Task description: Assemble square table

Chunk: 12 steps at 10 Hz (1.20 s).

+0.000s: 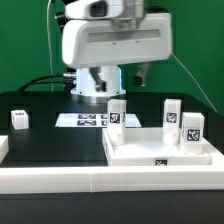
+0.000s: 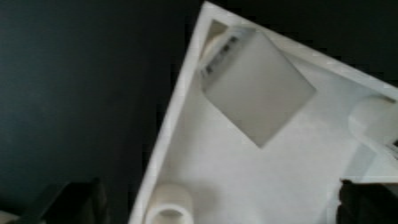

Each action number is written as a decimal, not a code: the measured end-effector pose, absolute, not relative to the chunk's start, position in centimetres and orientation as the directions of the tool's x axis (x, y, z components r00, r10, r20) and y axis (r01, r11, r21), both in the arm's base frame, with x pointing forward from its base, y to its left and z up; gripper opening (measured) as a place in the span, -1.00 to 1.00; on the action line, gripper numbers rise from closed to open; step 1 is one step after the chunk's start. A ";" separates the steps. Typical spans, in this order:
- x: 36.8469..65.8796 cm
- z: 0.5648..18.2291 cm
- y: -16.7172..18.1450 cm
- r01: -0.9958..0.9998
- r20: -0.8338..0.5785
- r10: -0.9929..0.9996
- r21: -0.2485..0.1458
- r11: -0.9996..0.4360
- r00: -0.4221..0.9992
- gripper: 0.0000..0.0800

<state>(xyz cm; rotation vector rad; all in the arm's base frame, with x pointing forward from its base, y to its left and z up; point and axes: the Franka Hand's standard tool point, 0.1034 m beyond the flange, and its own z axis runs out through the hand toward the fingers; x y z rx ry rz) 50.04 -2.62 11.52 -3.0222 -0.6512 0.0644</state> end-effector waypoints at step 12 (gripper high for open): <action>41.4 8.1 -11.3 0.402 -0.065 0.406 -0.059 -0.914 0.912 0.62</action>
Offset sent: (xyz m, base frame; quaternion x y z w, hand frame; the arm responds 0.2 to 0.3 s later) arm 0.0000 0.0000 0.0000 0.0000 0.0000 0.0000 1.0000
